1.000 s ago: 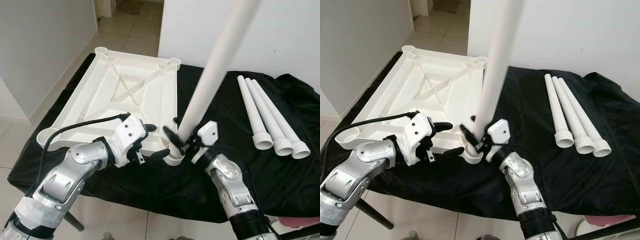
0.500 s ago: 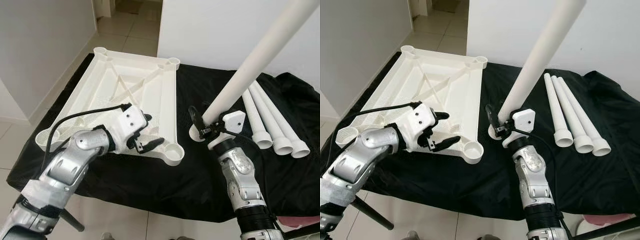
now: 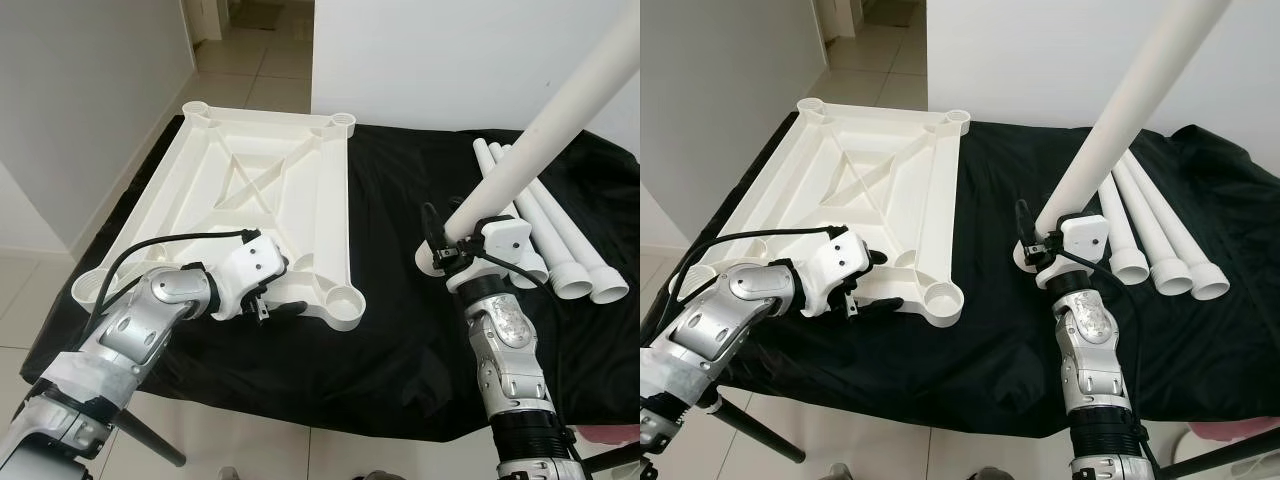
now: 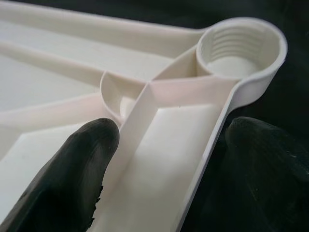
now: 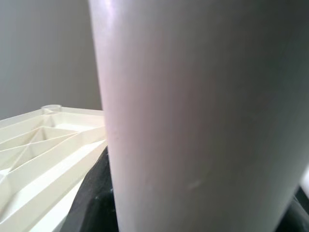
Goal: Building children table
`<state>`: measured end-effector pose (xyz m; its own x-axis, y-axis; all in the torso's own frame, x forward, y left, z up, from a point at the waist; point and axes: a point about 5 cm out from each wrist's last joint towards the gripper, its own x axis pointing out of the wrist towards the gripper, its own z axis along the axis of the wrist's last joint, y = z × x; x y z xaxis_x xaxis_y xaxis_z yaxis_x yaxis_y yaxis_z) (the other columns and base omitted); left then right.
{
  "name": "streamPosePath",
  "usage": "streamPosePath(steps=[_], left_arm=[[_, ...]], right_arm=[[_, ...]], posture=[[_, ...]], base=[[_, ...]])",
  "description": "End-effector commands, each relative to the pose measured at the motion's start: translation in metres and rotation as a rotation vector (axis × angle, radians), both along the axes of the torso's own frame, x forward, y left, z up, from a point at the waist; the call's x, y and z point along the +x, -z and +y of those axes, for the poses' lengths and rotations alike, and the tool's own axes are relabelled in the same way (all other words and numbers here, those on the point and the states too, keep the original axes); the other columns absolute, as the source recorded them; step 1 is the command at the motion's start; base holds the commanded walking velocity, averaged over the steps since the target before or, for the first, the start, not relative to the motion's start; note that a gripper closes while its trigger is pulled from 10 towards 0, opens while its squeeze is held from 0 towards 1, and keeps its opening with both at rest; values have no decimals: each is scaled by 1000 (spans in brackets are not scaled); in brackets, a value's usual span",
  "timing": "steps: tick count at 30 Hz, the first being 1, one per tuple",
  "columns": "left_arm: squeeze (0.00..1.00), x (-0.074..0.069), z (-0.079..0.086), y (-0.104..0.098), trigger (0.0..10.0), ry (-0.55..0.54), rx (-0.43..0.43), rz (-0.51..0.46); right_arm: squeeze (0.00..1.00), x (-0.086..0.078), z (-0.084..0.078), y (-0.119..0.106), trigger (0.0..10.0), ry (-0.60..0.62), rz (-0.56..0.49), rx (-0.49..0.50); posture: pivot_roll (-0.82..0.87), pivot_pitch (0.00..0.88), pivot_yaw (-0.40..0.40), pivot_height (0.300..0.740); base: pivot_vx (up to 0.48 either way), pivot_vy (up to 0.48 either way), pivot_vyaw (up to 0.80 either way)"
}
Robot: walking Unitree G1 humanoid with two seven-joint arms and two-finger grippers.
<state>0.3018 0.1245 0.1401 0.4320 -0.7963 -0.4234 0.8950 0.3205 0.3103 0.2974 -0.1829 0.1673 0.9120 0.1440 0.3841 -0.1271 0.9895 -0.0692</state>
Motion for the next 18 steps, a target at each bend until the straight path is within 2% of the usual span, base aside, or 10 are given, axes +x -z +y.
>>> streamPosePath(steps=[1, 8, 11, 12, 14, 16, 18], left_arm=[[0, -4, -3, 4, 10000, 118, 39, 67], [0, -2, 0, 19, 10000, 102, 123, 78], [0, 3, -4, 25, 10000, 73, 153, 74], [0, 4, -5, 25, 5647, 73, 145, 76], [0, 4, -6, 24, 5647, 76, 138, 77], [0, 7, -8, 22, 157, 76, 129, 72], [0, 8, -10, 21, 157, 81, 126, 65]], right_arm=[[0, -1, -3, -4, 10000, 20, -27, -17], [0, -1, -4, -2, 10000, 35, -17, -26], [0, 0, -3, -1, 10000, 33, -8, -31], [0, 0, -2, 0, 10000, 33, -6, -33], [0, 0, -2, 0, 10000, 33, -4, -33], [0, 0, -2, 0, 10000, 36, 0, -39], [0, 0, -2, 1, 10000, 37, 1, -39]], posture=[[-61, 0, 32, 740], [-66, 0, 39, 740], [-69, 0, 36, 740], [-69, 0, 35, 740], [-69, 0, 35, 740], [-70, 0, 36, 740], [-70, 0, 36, 740]], base=[[0, 0, 0], [0, 0, 0], [0, 0, 0], [0, 0, 0], [0, 0, 0], [0, 0, 0], [0, 0, 0]])
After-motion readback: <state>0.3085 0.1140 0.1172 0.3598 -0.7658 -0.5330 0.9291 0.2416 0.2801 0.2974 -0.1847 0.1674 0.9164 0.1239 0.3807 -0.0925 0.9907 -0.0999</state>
